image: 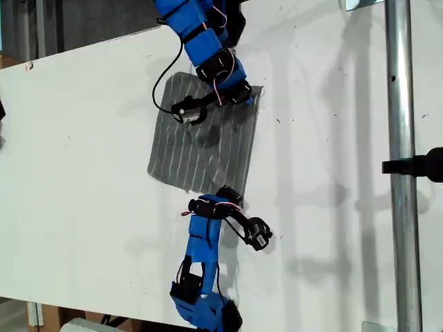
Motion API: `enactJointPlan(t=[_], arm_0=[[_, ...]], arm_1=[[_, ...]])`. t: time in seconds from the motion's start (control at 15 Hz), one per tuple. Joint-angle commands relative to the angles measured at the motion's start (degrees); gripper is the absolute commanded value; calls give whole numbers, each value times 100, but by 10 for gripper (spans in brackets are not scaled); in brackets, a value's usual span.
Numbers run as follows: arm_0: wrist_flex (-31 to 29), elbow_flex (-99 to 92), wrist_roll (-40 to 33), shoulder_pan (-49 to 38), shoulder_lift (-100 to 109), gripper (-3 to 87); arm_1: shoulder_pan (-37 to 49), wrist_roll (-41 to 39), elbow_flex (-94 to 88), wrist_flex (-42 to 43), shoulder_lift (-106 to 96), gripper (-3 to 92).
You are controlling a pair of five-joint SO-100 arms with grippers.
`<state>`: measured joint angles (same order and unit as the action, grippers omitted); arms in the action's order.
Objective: Grasp corners of a towel and fold twice.
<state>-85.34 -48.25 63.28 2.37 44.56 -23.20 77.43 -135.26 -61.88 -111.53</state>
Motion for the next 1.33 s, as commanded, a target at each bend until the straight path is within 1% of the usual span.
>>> enactJointPlan(t=[0.0, 0.13, 0.2, 0.33, 0.4, 0.47, 0.53, 0.6, 0.67, 0.73, 0.8, 0.87, 1.0, 1.07, 1.13, 1.2, 1.27], arm_0=[[-220, -35, -123, 220, 853, -29], [-387, -167, -167, 281, 1266, -29], [-483, -185, -343, 360, 1406, -29], [-765, -229, -809, 589, 1600, -29], [-932, -299, -1020, 703, 1714, -29], [-967, -589, -1063, 756, 1969, -29], [-932, -1028, -817, 668, 2329, -29], [-773, -1582, -448, 387, 2707, -29], [-466, -2065, -202, 53, 2979, -29], [9, -2496, -176, -334, 3103, -29], [264, -2566, -334, -738, 3023, -29], [527, -2487, -800, -1037, 2953, -29], [1143, -2285, -2224, -1397, 2804, -29], [1292, -2083, -2540, -1608, 2716, -29], [1564, -2004, -2865, -1819, 2733, -29], [1758, -1837, -3015, -2083, 2742, -29], [1881, -1573, -3226, -2320, 2716, -29]], arm_1=[[-167, -378, 1020, 299, 545, -1], [-281, -993, 2338, 220, 1538, -1], [-334, -1230, 2892, 149, 1854, -1], [-439, -1556, 3480, 62, 1960, -1], [-501, -1652, 3709, -88, 1881, -1], [-545, -1714, 3902, -369, 1793, -1], [-457, -1327, 3946, -853, 1679, -1], [-246, -659, 3964, -1749, 1687, -1], [-26, -246, 3973, -2514, 1837, -1], [237, 132, 4034, -3261, 2118, -1], [510, 483, 4061, -3894, 2417, -1], [738, 694, 3946, -4210, 2540, -1], [1239, 1274, 3208, -4623, 2145, -1], [1512, 1582, 2663, -4702, 1635, -1], [1767, 1986, 2074, -4702, 967, -1], [1969, 2188, 1635, -4605, 352, -1], [2171, 2250, 1591, -4535, 53, -1]])
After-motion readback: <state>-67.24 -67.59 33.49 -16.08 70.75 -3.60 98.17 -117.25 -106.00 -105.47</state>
